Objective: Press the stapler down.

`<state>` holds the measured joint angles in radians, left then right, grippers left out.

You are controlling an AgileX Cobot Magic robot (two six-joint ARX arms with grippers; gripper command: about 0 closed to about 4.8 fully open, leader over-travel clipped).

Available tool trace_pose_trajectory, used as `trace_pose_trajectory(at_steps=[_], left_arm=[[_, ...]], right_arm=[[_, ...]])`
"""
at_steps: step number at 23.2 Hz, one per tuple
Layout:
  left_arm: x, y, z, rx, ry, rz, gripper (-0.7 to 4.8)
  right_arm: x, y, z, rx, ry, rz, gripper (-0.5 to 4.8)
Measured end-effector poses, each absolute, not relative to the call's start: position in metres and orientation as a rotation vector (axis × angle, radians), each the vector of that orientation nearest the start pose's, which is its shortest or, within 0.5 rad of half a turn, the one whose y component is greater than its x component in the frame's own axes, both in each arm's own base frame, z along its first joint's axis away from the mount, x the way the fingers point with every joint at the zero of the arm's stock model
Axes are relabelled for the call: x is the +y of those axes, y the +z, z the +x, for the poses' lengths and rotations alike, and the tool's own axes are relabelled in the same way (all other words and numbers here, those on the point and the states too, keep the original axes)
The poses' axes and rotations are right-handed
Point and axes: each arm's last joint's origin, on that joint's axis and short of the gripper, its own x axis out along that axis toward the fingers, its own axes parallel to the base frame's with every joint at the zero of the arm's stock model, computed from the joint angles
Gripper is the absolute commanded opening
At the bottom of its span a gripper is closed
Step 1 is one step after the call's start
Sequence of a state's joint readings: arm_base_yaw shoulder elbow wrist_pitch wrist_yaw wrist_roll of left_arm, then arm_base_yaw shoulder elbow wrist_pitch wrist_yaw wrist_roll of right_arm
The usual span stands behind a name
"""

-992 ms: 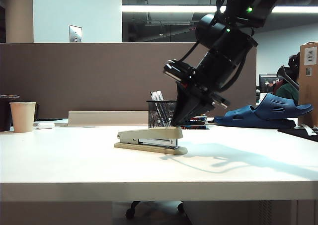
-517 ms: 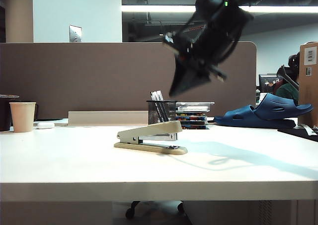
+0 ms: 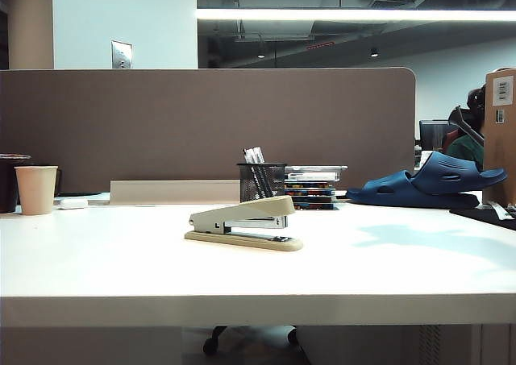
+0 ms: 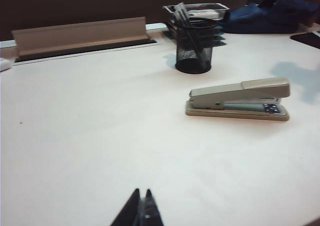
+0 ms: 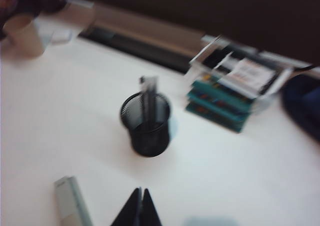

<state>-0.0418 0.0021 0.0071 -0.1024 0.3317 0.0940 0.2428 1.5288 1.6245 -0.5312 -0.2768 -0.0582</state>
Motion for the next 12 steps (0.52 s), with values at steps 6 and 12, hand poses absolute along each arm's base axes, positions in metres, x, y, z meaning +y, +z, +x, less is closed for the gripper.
trace_pose_trajectory(at_steps=[6,12], left_arm=[[-0.012,0.156,0.095,0.079,-0.335,0.082,-0.06],[-0.011,0.158,0.096,0.061,-0.286,0.088,-0.06]], right_arm=[[0.023,0.473,0.249,0.204,0.329,-0.05,-0.09],[0.011,0.454,0.188,0.191,0.212,-0.061,-0.09]])
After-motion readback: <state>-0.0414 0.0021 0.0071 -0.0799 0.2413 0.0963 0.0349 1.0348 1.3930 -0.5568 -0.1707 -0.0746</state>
